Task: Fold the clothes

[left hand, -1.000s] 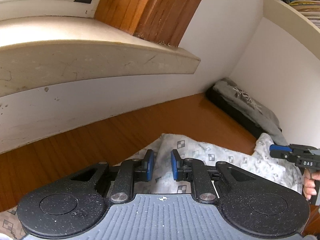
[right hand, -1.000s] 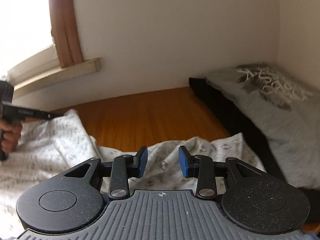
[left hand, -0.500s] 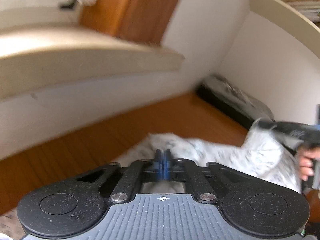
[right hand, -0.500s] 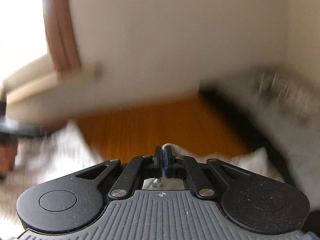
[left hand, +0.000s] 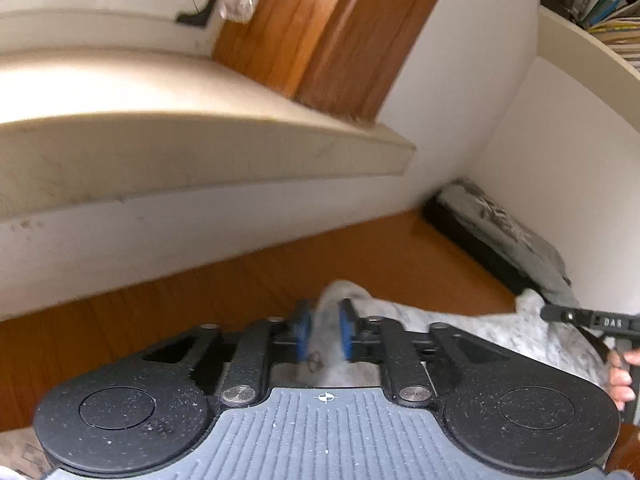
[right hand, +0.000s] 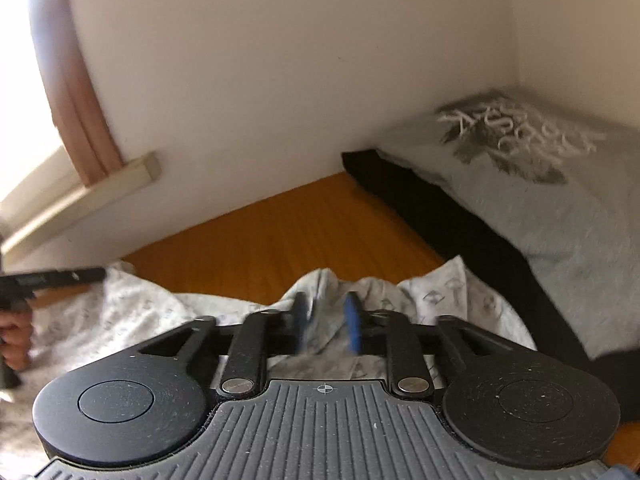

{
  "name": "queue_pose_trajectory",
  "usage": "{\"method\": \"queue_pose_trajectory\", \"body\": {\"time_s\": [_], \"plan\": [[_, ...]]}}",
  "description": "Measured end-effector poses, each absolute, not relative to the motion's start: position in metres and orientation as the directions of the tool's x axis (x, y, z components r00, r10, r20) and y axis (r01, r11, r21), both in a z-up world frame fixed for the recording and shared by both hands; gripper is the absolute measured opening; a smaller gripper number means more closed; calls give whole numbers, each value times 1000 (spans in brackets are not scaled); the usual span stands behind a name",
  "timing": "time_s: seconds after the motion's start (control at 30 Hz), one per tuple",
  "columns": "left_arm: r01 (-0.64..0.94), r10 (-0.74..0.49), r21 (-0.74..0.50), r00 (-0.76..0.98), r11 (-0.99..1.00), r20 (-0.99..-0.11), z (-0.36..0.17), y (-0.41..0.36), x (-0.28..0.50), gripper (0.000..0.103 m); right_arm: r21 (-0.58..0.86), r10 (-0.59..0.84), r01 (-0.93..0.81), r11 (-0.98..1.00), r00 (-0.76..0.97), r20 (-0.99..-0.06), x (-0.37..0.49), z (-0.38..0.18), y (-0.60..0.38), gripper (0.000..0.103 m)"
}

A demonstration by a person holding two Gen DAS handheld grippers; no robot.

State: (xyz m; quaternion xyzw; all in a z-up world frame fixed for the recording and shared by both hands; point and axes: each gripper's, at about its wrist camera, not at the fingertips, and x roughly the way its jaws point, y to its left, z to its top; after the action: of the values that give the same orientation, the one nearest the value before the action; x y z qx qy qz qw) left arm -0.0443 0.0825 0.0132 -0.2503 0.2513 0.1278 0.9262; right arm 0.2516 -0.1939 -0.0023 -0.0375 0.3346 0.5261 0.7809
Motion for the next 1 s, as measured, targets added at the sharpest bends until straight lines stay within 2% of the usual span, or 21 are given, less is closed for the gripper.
{"method": "queue_pose_trajectory", "body": {"time_s": [0.13, 0.23, 0.3, 0.33, 0.37, 0.4, 0.5, 0.53, 0.6, 0.67, 0.77, 0.83, 1.0], "plan": [[-310, 44, -388, 825, 868, -563, 8, 76, -37, 27, 319, 782, -850, 419, 160, -602, 246, -3, -184, 40], [-294, 43, -359, 822, 886, -568, 9, 69, -37, 27, 329, 767, -848, 415, 132, -628, 241, -10, -174, 42], [-290, 60, -337, 830, 896, -555, 10, 66, -37, 7, 339, 781, -851, 402, 125, -612, 239, -12, -168, 40], [-298, 77, -327, 833, 897, -548, 11, 66, -38, 3, 337, 795, -858, 388, 127, -593, 238, -11, -166, 34], [-318, 110, -317, 840, 893, -532, 13, 66, -42, 2, 335, 810, -865, 375, 129, -573, 237, -10, -164, 2], [-340, 146, -313, 848, 887, -509, 16, 66, -53, 2, 324, 839, -875, 360, 151, -523, 235, -6, -165, 4], [-374, 191, -337, 863, 864, -467, 21, 72, -63, 2, 335, 923, -879, 341, 245, -296, 230, 10, -185, 5], [-376, 192, -347, 866, 859, -462, 21, 74, -65, 2, 327, 921, -879, 346, 252, -297, 228, 10, -185, 6], [-391, 202, -343, 857, 854, -474, 19, 75, -64, 2, 290, 885, -878, 381, 257, -388, 226, 5, -176, 14], [-406, 212, -338, 848, 849, -486, 18, 76, -63, 2, 266, 840, -871, 413, 253, -480, 228, -3, -170, 17], [-417, 214, -340, 839, 843, -500, 16, 80, -59, 2, 200, 820, -885, 421, 277, -501, 228, -3, -179, 42], [-418, 213, -339, 838, 843, -503, 15, 81, -58, 3, 148, 810, -899, 413, 288, -511, 228, -1, -185, 43], [-421, 212, -337, 833, 842, -511, 13, 83, -57, 3, -4, 752, -951, 310, 248, -611, 224, -11, -180, 45]]}}
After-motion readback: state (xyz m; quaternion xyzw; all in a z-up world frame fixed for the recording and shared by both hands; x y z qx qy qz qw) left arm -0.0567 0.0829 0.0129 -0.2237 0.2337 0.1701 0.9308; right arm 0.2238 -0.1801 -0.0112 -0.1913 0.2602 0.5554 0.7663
